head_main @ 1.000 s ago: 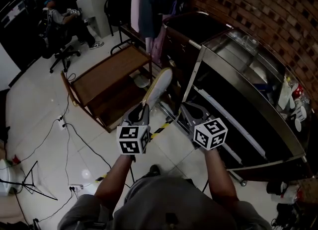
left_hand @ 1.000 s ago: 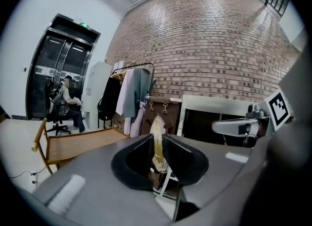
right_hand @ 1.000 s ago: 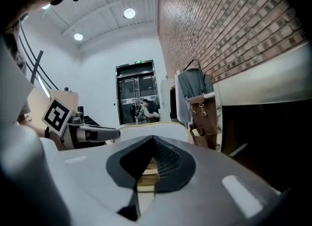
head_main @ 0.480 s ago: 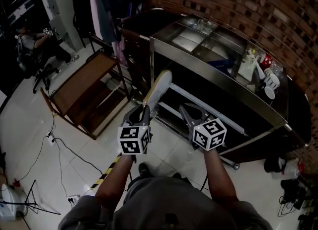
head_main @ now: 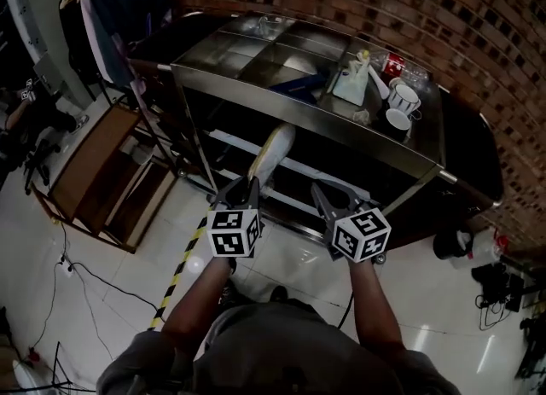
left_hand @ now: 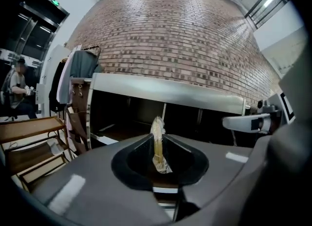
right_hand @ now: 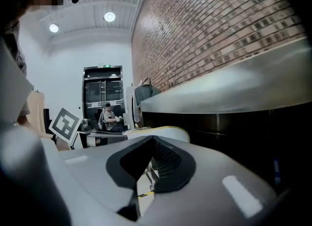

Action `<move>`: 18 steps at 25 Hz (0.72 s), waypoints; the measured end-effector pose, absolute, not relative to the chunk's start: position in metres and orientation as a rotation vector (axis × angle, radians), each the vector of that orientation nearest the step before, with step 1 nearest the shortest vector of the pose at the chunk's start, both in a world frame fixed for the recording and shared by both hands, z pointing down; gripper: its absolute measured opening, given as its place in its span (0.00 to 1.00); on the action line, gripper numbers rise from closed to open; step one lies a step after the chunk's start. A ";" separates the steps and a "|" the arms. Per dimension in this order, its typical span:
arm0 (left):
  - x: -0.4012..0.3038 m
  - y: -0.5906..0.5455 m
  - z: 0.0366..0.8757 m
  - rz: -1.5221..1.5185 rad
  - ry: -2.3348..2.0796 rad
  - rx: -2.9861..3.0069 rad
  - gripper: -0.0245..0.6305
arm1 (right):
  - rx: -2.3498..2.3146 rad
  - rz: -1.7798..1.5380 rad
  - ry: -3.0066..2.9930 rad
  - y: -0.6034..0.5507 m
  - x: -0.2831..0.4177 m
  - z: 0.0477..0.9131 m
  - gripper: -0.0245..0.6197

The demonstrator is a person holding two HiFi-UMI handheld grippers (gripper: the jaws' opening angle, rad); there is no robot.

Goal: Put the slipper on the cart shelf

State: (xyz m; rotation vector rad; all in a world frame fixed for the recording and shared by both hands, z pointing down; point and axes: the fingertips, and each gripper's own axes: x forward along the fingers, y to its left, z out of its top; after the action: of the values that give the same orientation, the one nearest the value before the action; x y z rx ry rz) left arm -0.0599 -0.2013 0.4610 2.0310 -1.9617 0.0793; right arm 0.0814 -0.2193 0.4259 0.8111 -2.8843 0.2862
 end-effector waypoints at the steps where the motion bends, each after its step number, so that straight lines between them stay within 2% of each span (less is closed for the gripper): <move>1: -0.048 -0.209 0.463 0.080 -1.944 2.044 0.13 | 0.844 0.293 -2.874 -0.222 0.096 0.428 0.04; 10: 0.050 -0.268 0.477 0.088 -1.797 2.133 0.13 | 1.127 0.344 -2.781 -0.238 0.215 0.438 0.04; 18: 0.116 -0.303 0.487 0.074 -1.677 2.192 0.13 | 1.296 0.357 -2.712 -0.247 0.273 0.442 0.04</move>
State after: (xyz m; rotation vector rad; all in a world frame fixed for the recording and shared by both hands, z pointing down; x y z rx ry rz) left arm 0.1160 -0.3029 0.4875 2.1923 -1.6770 0.0740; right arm 0.2731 -0.2467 0.4419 1.2956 -2.7123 0.3568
